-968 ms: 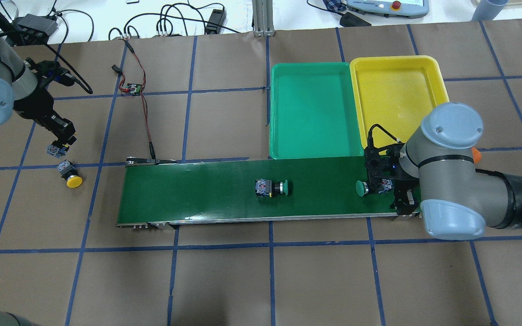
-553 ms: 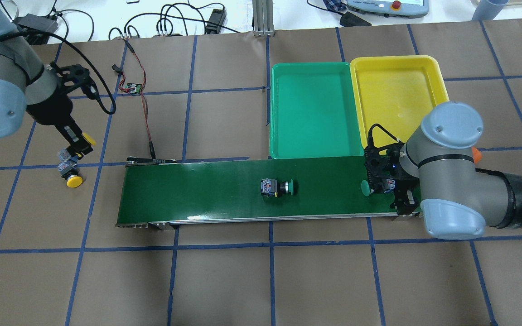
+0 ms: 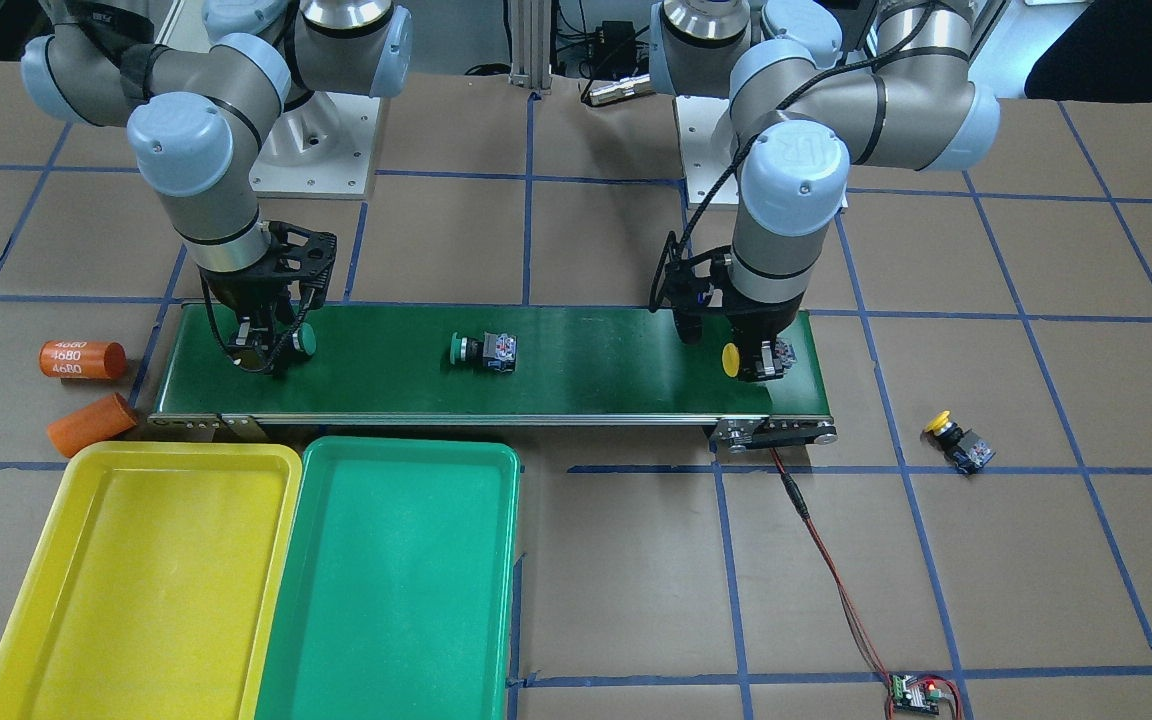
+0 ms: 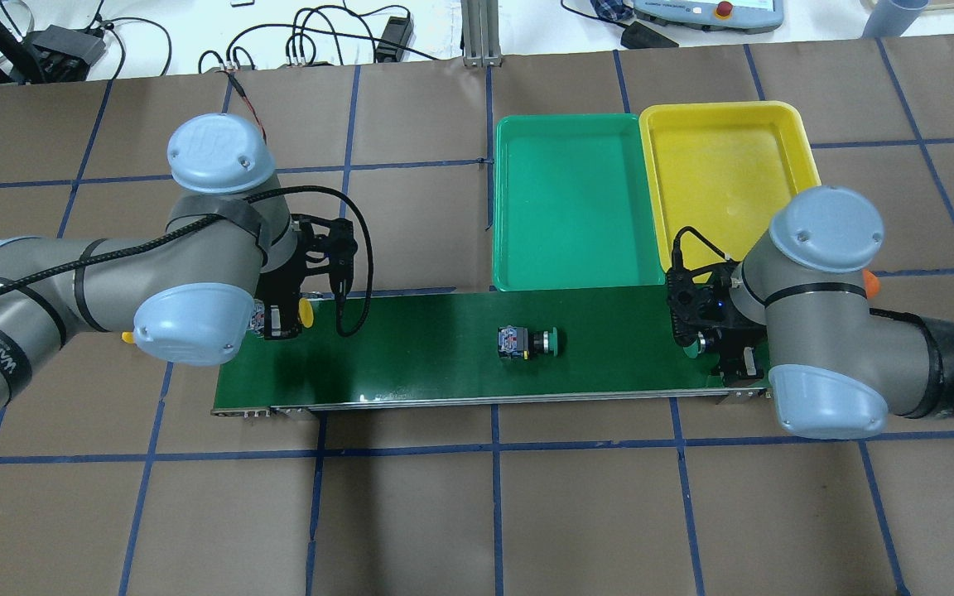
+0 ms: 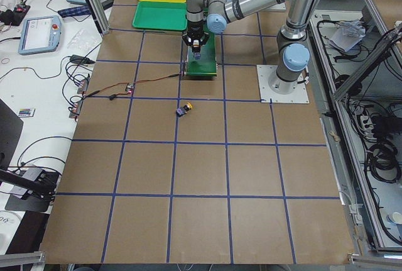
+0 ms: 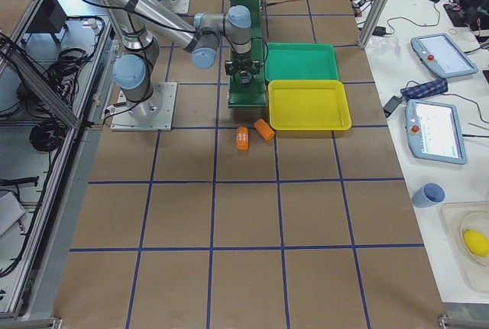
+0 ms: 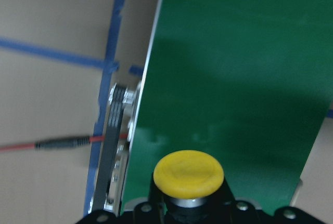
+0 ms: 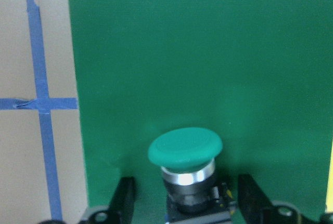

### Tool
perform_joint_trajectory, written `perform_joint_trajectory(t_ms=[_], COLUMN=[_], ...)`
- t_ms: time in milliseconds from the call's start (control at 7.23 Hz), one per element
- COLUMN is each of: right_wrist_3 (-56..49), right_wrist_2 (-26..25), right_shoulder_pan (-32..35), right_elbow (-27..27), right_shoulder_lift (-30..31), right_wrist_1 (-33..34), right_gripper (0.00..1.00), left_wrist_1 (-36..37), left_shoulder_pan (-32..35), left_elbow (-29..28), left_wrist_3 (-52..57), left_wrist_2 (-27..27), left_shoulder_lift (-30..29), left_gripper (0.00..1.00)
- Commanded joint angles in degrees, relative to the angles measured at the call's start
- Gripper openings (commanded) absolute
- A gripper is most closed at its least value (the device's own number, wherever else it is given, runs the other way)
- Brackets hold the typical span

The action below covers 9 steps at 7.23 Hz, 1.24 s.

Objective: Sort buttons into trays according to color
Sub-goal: 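Carry green button toward green tray with right gripper while left places yellow button on belt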

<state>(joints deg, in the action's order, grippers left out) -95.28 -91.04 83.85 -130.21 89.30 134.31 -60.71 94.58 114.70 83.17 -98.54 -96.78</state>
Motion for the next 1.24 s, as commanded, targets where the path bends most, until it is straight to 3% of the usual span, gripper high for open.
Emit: perform_joint_trajectory(t_ms=[0,138,415,553,691,968,1106], right_wrist_3=[0.2,0.4,0.8,1.1,1.9,7.3,8.7], right_wrist_2=[-0.4,-0.4,0.2,0.2,0.2,-1.1,-0.6], right_shoulder_pan=[0.0,0.0,0.2,1.1,4.3,12.7,13.3], right_elbow=[0.5,1.4,7.2,12.9,18.8,30.2,34.3], right_shoulder_lift=[0.0,0.0,-2.4,-6.6,-11.1,-21.0,-26.5], right_wrist_1=[0.1,0.1,-0.3,-0.5,0.0,-0.1,0.4], right_gripper=[0.12,0.02,0.01,0.02,0.04,0.12,0.13], left_wrist_1=[2.0,2.6,8.6,12.0,12.6,12.7,12.0], left_shoulder_pan=[3.0,4.1,4.2,4.1,3.9,3.9,3.3], left_elbow=[1.2,2.5,6.6,8.2,8.1,6.2,4.6], left_wrist_3=[2.3,1.7,2.2,2.5,2.4,2.4,2.4], left_wrist_2=[0.3,-0.1,0.1,0.2,-0.1,0.0,0.5], left_shoulder_lift=[-0.3,-0.1,-1.0,-0.7,-0.9,0.8,1.8], left_gripper=[0.0,0.0,0.0,0.1,0.99,1.0,1.0])
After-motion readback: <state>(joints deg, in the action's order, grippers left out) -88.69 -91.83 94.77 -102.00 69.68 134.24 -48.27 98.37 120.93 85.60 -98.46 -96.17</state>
